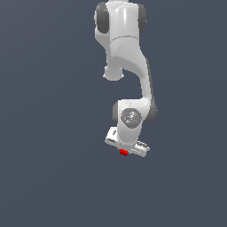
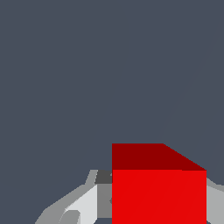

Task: Pick up the red cube and move it to a goal position.

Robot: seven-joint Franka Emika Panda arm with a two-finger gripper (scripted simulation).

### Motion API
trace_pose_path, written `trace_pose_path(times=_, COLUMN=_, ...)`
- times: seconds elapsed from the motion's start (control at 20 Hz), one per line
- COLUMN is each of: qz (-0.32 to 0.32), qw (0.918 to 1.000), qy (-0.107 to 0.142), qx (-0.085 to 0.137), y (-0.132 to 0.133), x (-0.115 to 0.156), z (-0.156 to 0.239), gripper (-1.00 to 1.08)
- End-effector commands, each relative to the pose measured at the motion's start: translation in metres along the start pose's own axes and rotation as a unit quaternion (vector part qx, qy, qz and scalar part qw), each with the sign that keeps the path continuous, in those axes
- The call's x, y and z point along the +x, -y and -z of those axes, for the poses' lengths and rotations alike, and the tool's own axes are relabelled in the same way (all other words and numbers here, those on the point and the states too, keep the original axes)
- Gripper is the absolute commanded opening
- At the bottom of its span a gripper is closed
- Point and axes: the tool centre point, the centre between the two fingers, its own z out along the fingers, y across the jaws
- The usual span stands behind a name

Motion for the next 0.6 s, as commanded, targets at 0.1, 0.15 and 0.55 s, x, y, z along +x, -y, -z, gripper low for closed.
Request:
trace_pose_path(times=0.1, qz=0.000, qw=1.0000, qy=0.000, qx=0.000, y=0.000, x=0.000, z=0.000, gripper=-1.00)
trace_pose_path(times=0.15, qz=0.000, qw=1.0000, qy=0.000, qx=0.000, y=0.000, x=0.000, z=0.001, gripper=-1.00)
trace_pose_path(times=0.55, qz=0.000, qw=1.0000, qy=0.000, qx=0.000, y=0.002, x=-0.001, z=0.032, gripper=-1.00)
